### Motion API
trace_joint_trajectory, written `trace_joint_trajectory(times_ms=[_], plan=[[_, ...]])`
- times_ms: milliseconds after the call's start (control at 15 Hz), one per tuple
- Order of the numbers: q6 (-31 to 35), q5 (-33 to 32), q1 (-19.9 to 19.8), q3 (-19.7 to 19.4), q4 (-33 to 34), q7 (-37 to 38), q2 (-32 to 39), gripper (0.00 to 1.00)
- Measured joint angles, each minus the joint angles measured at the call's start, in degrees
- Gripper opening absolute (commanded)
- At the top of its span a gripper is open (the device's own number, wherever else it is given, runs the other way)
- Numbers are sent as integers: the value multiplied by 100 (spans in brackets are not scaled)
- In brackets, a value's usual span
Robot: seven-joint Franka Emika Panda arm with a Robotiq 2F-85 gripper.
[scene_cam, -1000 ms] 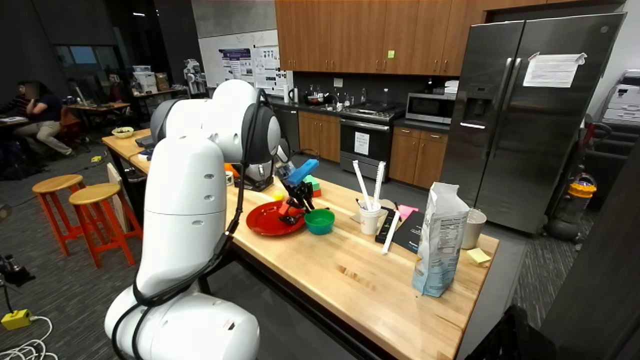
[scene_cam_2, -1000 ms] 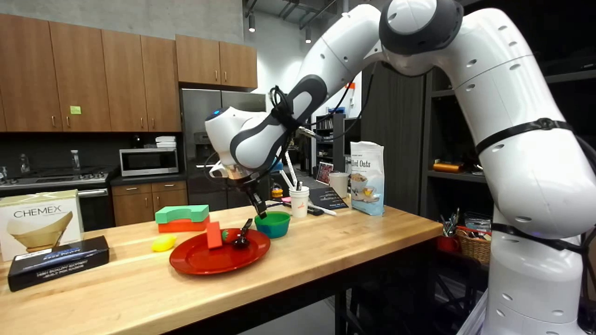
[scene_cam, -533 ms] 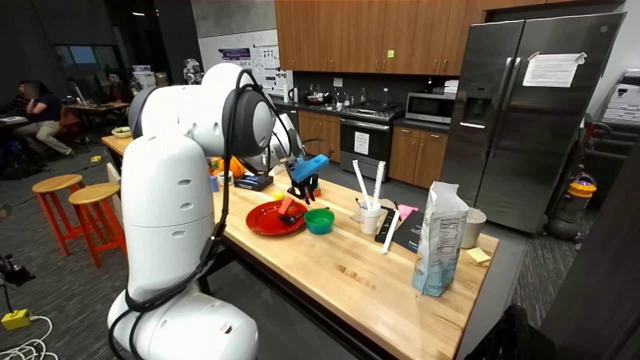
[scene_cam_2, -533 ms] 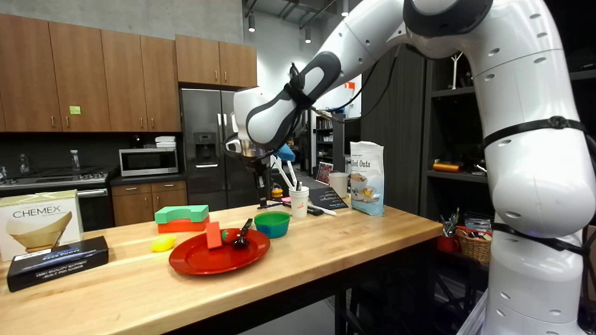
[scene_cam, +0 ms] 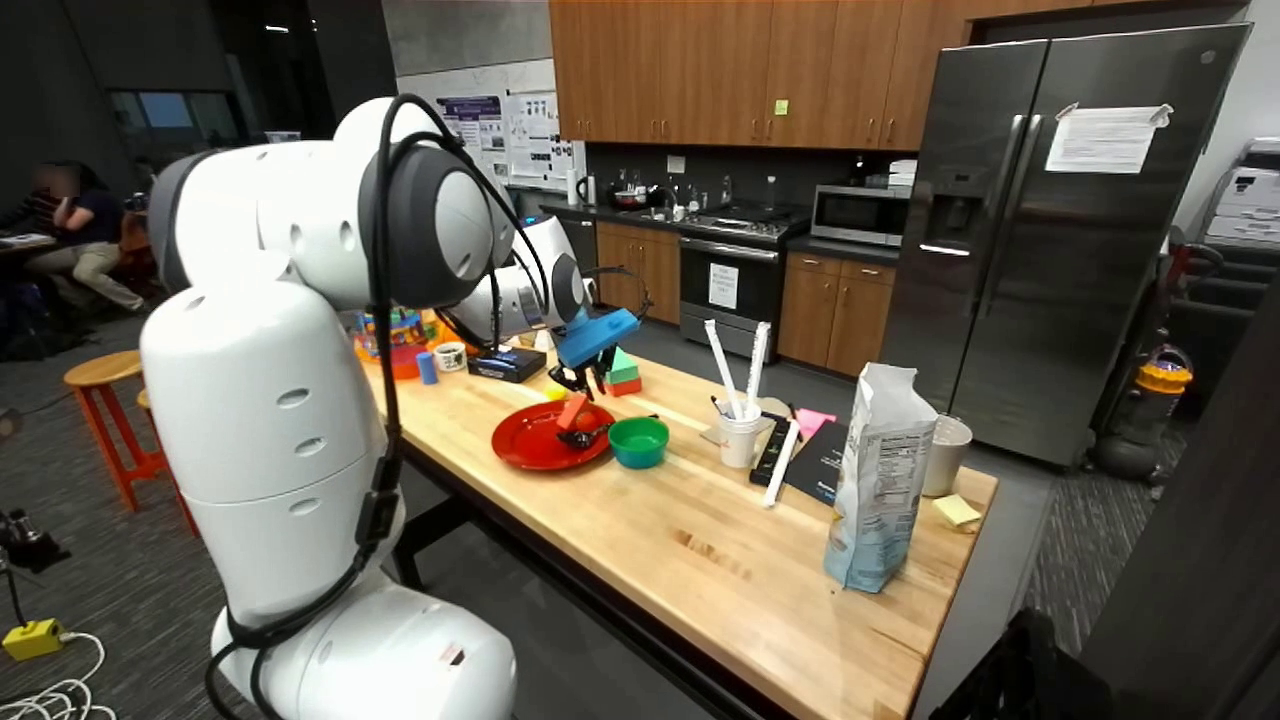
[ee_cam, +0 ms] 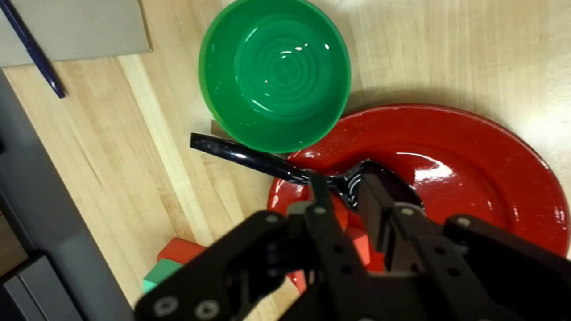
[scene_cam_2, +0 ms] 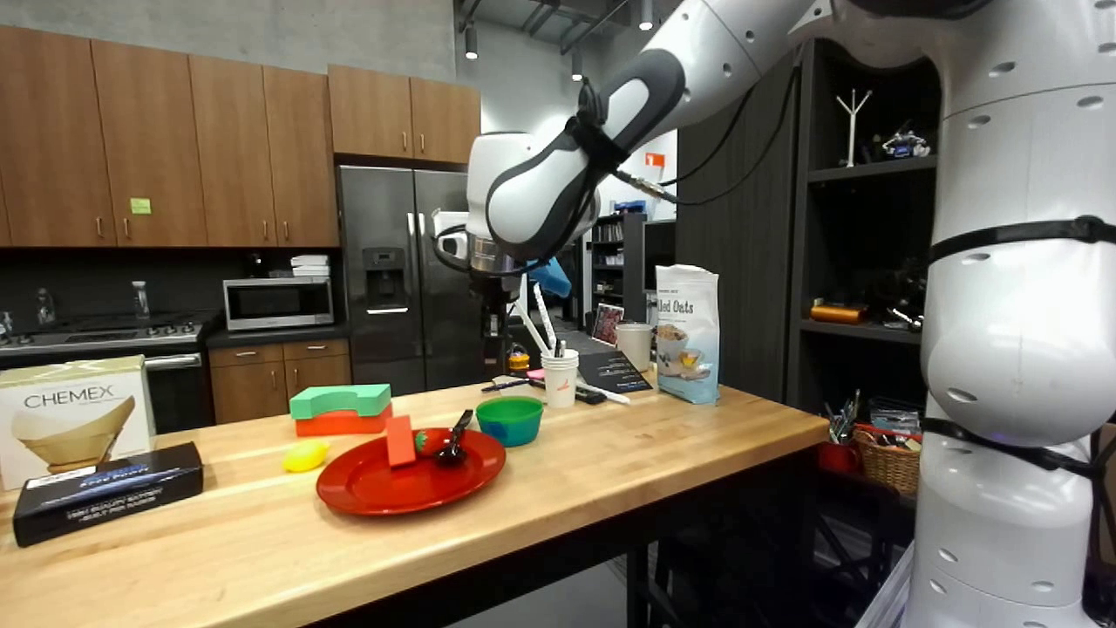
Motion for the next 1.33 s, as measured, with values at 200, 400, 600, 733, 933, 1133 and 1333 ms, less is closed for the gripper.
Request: trace_joint_trajectory(times_ms=[200,400,600,733,933,1133,1333], plan=[[27,23,200,16,-535,224,-432,6],[8,20,385,40,-1069,677,-895,6],[-102,19,506,60,-1549,1168,-1352,6],[-226,19,553,63,-1808,1421,-1654,6],[-417,-21,576,72,-2085,1688,-2100,6],[-454,-327,576,122,-2251,1934,-2518,6],[-296,-852,576,211,-2346,2014,-2829,25]])
